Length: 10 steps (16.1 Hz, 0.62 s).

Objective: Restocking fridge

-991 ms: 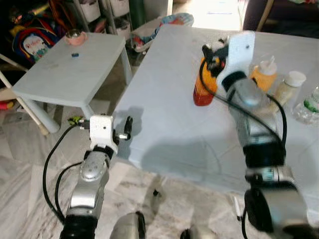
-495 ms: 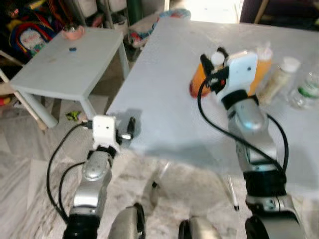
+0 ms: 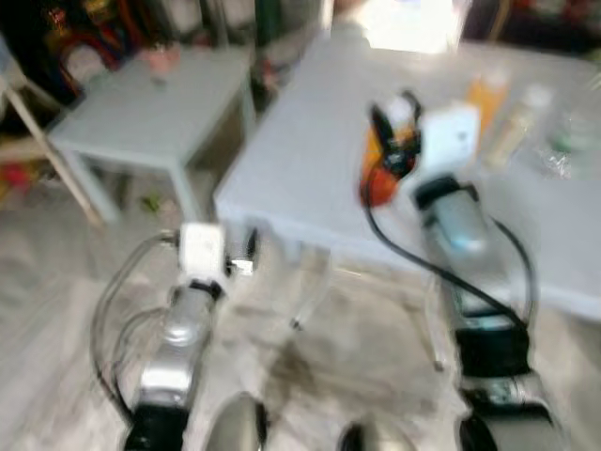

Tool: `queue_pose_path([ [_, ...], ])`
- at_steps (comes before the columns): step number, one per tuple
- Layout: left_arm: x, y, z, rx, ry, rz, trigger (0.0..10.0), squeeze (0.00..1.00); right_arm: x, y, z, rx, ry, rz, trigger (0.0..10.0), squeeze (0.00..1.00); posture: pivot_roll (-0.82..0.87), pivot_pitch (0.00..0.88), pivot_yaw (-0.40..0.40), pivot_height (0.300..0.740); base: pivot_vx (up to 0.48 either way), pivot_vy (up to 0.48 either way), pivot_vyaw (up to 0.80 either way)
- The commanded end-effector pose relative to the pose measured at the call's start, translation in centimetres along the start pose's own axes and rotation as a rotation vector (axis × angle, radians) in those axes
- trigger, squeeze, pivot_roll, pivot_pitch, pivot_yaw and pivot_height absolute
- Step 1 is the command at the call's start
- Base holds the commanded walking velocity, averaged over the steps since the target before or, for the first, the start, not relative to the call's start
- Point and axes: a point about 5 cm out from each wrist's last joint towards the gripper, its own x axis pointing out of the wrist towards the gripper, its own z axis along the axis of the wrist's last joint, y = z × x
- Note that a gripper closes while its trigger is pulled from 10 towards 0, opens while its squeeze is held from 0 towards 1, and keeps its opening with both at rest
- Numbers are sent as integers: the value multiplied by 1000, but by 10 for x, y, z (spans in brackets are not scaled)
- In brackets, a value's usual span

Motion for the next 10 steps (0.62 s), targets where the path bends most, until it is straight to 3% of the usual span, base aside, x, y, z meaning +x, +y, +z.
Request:
queue_pose_path([
  [1,0,-3,-1,1,-1,3,10000,0,-4,0,5,-17,-27,28,10000,0,-33,8,21,740,-345,0,0],
  [8,4,-1,-1,3,-10,11,10000,0,-26,1,-11,-67,28,156,10000,0,-38,0,20,740,-336,0,0],
  [10,3,1,-4,21,-9,7,10000,0,-49,0,-32,-35,129,229,10000,0,-46,0,29,740,0,0,0],
])
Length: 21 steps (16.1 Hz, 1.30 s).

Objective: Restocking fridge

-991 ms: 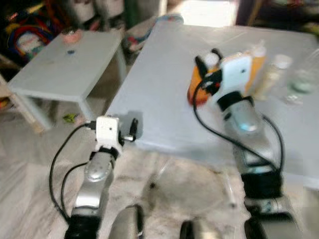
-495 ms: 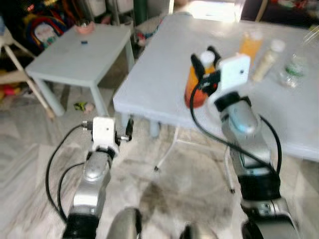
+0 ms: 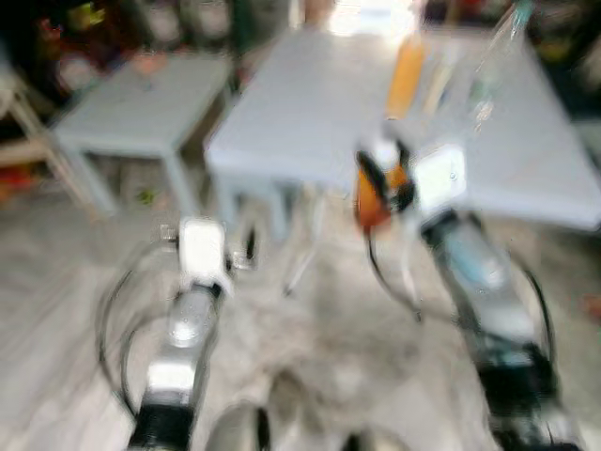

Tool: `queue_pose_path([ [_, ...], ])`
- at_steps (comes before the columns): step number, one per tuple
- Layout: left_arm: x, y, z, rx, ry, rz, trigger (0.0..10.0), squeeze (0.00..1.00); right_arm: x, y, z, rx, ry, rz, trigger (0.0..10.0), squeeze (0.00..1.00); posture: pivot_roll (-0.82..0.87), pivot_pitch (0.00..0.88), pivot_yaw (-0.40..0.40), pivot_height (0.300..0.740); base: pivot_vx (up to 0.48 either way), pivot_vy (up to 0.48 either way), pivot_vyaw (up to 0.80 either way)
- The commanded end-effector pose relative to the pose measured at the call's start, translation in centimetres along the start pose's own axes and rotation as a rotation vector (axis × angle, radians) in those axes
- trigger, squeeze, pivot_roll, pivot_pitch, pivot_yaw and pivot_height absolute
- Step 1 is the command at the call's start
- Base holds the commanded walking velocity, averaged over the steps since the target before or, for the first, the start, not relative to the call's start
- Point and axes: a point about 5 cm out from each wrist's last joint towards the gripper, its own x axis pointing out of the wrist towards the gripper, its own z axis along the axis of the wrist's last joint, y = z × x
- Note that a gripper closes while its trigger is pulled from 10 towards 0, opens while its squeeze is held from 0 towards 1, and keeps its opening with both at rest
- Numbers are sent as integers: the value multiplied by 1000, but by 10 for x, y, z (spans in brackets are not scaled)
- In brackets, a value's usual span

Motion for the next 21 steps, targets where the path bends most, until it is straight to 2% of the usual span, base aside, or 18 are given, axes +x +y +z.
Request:
queue_pose_path([
  [1,2,5,3,27,-15,2,10000,0,0,2,4,1,-11,28,10000,0,-46,0,30,740,0,0,0],
  [3,-3,12,1,44,-29,27,10000,0,-16,6,-18,13,67,-15,10000,0,-49,5,29,740,0,0,0],
  [5,-8,19,-2,47,-28,89,10000,0,-22,13,-36,35,112,-166,10000,0,-39,13,26,740,0,0,0],
  [6,-10,22,-4,44,-25,116,10000,0,-27,20,-44,105,140,-225,10000,0,-37,19,25,740,0,0,0],
  [7,-11,25,-4,43,-27,132,10000,0,-33,22,-48,120,147,-272,10000,0,-31,25,25,740,0,0,0],
  [8,-11,30,-4,50,-28,155,10000,0,-40,22,-53,84,159,-353,10000,0,-31,30,32,740,0,0,0],
  [9,-9,33,-4,52,-30,167,10000,0,-50,27,-60,38,237,-339,10000,0,-33,32,37,740,0,0,0],
  [10,-7,35,-2,55,-33,174,10000,0,-60,32,-62,102,216,-335,10000,0,-36,40,34,740,0,0,0],
  [11,-6,35,-2,56,-35,175,10000,0,-65,33,-64,105,228,-355,10000,0,-35,44,33,740,0,0,0],
  [12,-6,34,-2,56,-35,174,10000,0,-65,33,-64,95,224,-350,10000,0,-35,44,33,740,0,0,0],
  [18,-8,26,-3,69,-20,169,10000,0,-54,39,-57,131,179,-296,10000,0,-22,73,32,740,0,0,800],
  [21,-9,25,-3,68,-19,166,10000,0,-52,41,-56,147,169,-285,10000,0,-21,79,34,740,0,-327,800],
])
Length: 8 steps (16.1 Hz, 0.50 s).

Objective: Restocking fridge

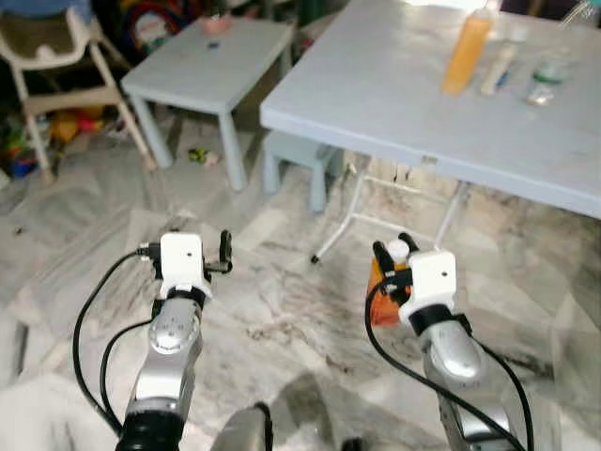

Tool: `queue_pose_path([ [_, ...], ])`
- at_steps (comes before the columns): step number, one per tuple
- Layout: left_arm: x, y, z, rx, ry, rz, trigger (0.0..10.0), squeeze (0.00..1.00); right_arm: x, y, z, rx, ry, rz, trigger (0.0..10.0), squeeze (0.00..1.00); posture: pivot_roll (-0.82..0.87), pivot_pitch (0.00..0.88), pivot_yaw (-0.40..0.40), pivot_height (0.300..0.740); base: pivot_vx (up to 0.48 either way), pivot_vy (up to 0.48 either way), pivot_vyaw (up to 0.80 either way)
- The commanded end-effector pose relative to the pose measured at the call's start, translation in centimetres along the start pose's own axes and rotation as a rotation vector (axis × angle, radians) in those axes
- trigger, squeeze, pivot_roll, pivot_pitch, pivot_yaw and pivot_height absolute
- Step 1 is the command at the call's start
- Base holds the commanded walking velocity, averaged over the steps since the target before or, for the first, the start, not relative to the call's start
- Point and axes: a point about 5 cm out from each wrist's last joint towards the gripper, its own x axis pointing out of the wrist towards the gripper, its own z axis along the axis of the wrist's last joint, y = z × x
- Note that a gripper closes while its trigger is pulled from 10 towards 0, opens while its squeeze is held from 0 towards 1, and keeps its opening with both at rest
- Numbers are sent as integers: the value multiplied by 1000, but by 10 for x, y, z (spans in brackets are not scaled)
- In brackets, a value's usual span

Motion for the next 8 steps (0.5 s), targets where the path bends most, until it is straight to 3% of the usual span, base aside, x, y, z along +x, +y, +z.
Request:
queue_pose_path([
  [1,-1,-2,1,12,0,-12,10000,0,2,0,9,1,-42,12,10000,0,-22,81,33,740,0,-424,800],
  [8,-2,-3,2,8,4,-6,10000,0,1,-1,8,-8,-40,22,10000,0,-26,87,33,740,0,-392,800],
])
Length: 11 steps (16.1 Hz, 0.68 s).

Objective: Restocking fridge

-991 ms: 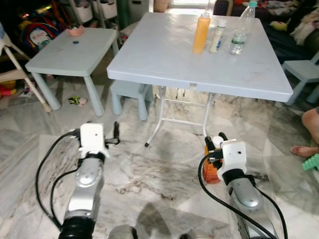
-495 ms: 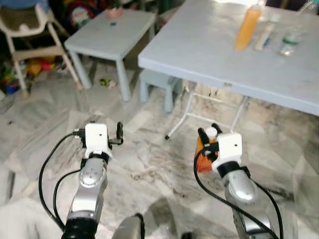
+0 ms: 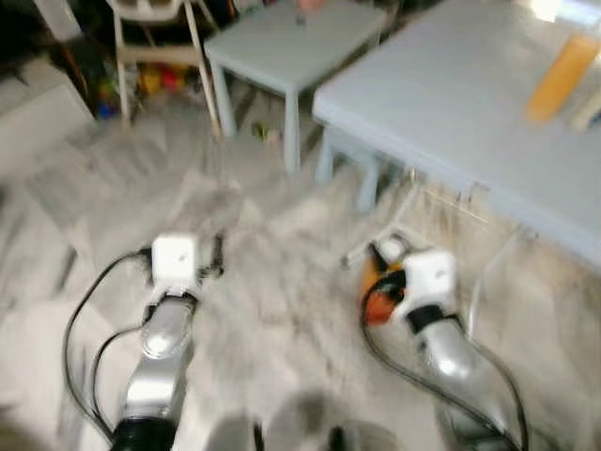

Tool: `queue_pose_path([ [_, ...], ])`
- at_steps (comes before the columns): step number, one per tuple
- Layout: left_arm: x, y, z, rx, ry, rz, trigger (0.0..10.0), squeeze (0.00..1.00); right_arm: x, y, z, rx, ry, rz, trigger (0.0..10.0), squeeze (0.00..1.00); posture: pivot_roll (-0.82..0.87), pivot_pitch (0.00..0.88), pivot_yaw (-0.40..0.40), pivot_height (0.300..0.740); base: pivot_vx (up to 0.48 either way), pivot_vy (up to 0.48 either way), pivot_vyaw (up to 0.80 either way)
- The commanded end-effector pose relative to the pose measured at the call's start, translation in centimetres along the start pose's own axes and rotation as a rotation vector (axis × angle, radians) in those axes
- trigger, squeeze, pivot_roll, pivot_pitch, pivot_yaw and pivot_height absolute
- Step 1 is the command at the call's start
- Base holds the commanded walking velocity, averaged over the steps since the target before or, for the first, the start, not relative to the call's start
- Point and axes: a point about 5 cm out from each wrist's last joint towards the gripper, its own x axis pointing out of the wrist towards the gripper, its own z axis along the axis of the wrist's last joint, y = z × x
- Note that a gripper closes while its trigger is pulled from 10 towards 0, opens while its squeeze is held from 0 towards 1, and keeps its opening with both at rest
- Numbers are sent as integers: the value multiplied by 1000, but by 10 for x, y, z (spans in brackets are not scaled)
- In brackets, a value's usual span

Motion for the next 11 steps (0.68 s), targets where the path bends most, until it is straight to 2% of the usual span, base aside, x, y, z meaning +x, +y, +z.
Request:
queue_pose_path([
  [1,0,-7,2,1,-5,-18,10000,0,-1,-6,5,-19,-22,-15,10000,0,-25,87,31,740,0,-334,800],
  [2,0,-7,2,0,-4,-17,10000,0,0,-5,5,-19,-25,-7,10000,0,-25,86,31,740,0,-322,800],
  [6,-1,-3,-3,-8,5,2,10000,0,1,-8,-3,-6,-16,-22,10000,0,-22,66,43,740,0,0,800],
  [7,-1,-3,-3,-13,4,-4,10000,0,2,-10,-7,23,-11,-40,10000,0,-21,59,46,740,0,0,781],
  [8,0,-3,-5,-30,7,-27,10000,0,6,-20,-16,88,14,-115,10000,0,-20,55,51,740,0,0,781],
  [10,5,-3,-11,-53,48,-56,10000,0,15,-27,-18,41,9,-147,10000,0,-21,53,65,740,0,0,781],
  [11,7,-4,-13,-60,49,-78,10000,0,19,-27,-18,56,3,-159,10000,0,-30,54,72,740,0,0,781],
])
